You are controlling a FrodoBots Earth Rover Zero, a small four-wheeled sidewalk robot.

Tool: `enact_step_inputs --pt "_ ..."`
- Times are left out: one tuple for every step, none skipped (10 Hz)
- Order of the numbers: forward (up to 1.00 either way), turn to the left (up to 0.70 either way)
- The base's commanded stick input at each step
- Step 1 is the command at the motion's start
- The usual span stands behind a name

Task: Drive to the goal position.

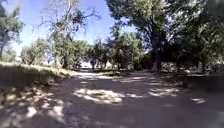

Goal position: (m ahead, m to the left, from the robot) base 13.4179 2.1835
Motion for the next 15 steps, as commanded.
enact_step_inputs --pt "0.85 0.0" --pt "0.85 0.0" --pt "0.85 0.0" --pt "0.85 0.0" --pt "0.85 0.0" --pt "0.85 0.0" --pt "0.85 0.0" --pt "0.85 0.0" --pt "0.85 0.0" --pt "0.85 0.0" --pt "0.85 0.0" --pt "0.85 0.0" --pt "0.85 0.0" --pt "0.85 0.0" --pt "0.85 0.0"
